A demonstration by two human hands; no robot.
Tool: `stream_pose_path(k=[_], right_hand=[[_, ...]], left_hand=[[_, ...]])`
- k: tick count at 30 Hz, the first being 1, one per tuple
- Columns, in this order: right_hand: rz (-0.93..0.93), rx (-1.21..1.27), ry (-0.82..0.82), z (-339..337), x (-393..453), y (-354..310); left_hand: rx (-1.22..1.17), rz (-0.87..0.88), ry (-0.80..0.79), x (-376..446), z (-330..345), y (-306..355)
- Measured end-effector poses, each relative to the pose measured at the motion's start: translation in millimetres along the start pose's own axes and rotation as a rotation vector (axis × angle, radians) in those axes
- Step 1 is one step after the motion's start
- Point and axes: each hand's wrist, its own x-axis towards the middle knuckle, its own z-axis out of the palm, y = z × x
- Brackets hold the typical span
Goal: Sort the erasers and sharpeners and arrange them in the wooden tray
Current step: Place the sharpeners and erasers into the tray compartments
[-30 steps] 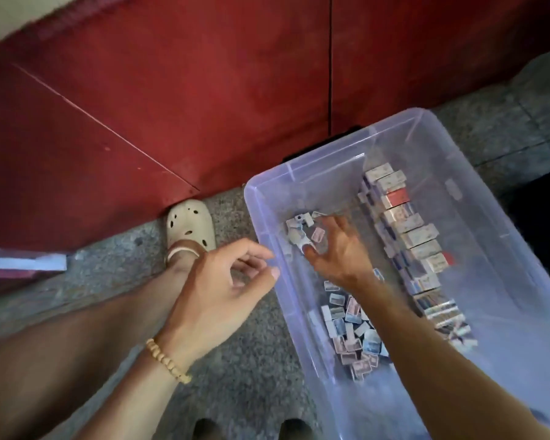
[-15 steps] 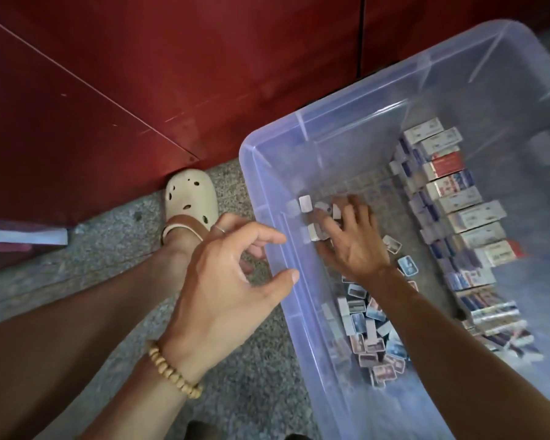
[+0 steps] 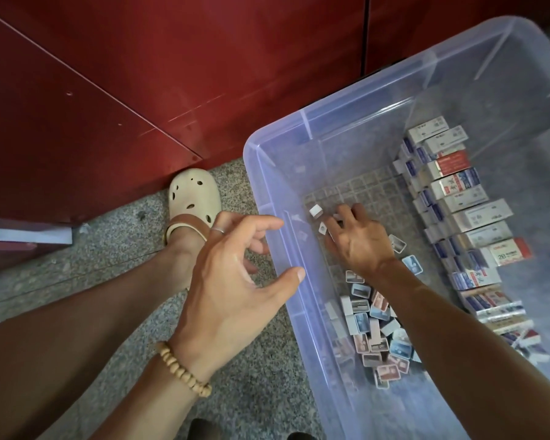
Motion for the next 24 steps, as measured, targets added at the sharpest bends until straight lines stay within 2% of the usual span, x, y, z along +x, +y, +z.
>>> stream_pose_path(k=[3, 8, 10, 13, 16, 19, 24], right_hand=[[0.031, 0.009, 0.031, -2, -5, 2], [0.190, 0.088, -0.055, -9, -8, -1], [0.406, 0.300, -0.055, -22, -4, -6], [0.824, 0.664, -0.085, -38, 5, -10], [1.119, 1.121, 0.029, -64, 5, -21], [1.254, 1.437, 0.120, -105, -1, -40], [1.240, 1.763, 0.183, -191, 2, -68]], left_hand=[[-0.026, -0.030, 0.015, -3, 3, 1], [-0.057, -0.085, 0.023, -6, 6, 2], [-0.060, -0.093, 0.016, -9, 7, 2], [-0.085, -0.102, 0.015, -12, 8, 4], [-0.060, -0.111, 0.003, -11, 5, 7], [-0.024, -0.080, -0.009, -9, -4, 13], [-0.064, -0.031, -0.040, -5, -34, 41]])
